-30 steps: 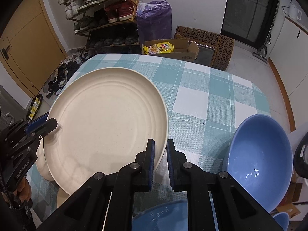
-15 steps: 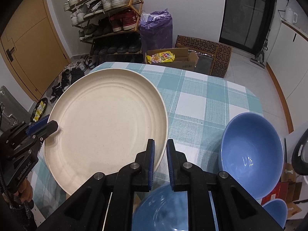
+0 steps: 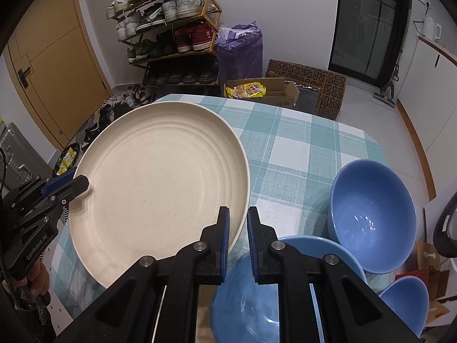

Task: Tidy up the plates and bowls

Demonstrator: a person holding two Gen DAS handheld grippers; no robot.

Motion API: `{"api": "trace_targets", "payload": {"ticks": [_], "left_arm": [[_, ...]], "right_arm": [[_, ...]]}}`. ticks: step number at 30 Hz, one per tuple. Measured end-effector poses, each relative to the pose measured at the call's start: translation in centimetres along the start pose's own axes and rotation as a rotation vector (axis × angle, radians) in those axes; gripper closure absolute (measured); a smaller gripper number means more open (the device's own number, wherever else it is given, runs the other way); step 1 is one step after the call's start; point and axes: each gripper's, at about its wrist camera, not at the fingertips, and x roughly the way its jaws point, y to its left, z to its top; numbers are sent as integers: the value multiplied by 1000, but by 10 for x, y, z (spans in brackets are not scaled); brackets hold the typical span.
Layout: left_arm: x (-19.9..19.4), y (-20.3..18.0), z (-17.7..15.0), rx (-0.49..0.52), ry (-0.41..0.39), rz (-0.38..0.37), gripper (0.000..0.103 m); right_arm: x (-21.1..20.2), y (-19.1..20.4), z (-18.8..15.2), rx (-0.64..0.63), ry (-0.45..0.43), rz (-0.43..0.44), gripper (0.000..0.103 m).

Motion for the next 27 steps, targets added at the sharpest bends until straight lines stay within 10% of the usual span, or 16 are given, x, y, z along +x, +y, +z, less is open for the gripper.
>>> {"api": "trace_targets", "payload": {"ticks": [27], "left_arm": [[-42,2,-41,0,-57,11,87]], "right_arm": [[-31,32,-60,-32,-76,13,90]]}}
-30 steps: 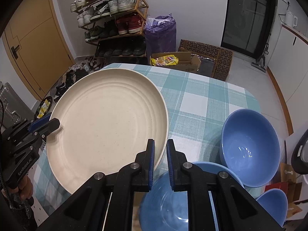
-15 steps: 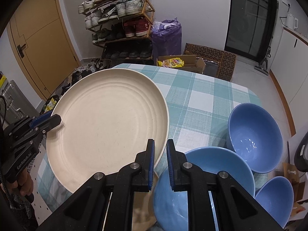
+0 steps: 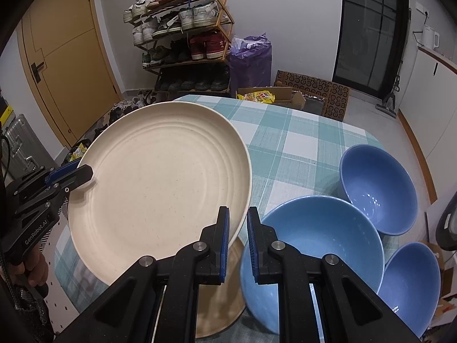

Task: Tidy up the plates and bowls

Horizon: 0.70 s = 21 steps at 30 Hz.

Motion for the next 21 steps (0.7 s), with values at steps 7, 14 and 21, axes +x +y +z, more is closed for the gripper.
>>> {"api": "trace_targets", "payload": {"ticks": [7,14,21], "left_arm": [[-5,1,-16,-13,-3,-7,87],[-9,-1,-28,-6,-13,4,87],[-6,1,-43,-16,-3,-16,87]], "right_arm": [[3,5,-19,3,14,10,90],[4,10,-37,11,13,11,90],[7,15,-51,6,15,-4,90]]}}
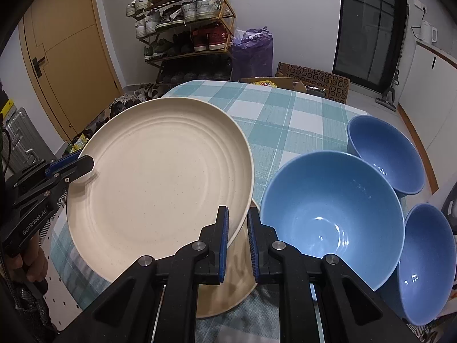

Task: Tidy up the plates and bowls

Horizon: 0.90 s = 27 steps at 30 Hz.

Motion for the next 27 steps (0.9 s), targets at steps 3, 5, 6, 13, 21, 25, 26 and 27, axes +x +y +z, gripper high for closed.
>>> {"api": "trace_targets", "payload": {"ticks": [3,5,6,13,21,25,26,27], "left_arm": [[2,1,-5,-3,4,-8,87],[2,1,-9,-6,9,-14,87],[3,1,-11,-11,10,-17,87],[8,0,-18,-11,17,-22,87],[16,-4,-26,1,30,-34,87],[19,-6,-31,5,37,-38,87],[20,-8,-32,13,39,-32,87],[21,-9,-34,20,39,-26,87]], "right_arm": [[2,0,-7,11,3,2,90],[2,1,-11,16,5,3,90],[2,1,-14,18,5,2,90],[6,5,-25,13,10,-11,89],[8,4,-37,23,13,-30,89],[10,2,-42,32,19,-33,89],[11,2,-42,31,21,-37,89],[13,2,-42,30,22,-37,89]]}}
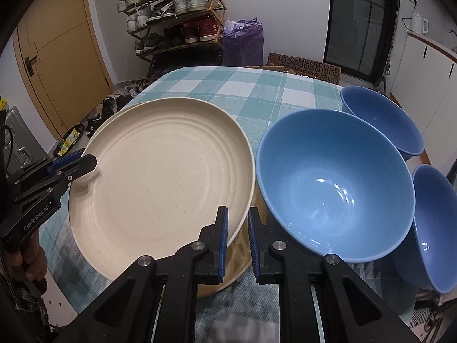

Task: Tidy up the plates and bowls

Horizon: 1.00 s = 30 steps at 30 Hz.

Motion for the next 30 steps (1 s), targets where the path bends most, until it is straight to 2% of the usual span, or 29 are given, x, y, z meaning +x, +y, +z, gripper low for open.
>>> {"api": "trace_targets", "payload": {"ticks": [17,30], "left_arm": [[17,-6,-16,6,44,-17,87],[26,-15,-22,47,61,16,87]], "right_arm": [[12,-5,-12,27,18,-17,89],[18,-5,-21,21,27,-52,89]]}}
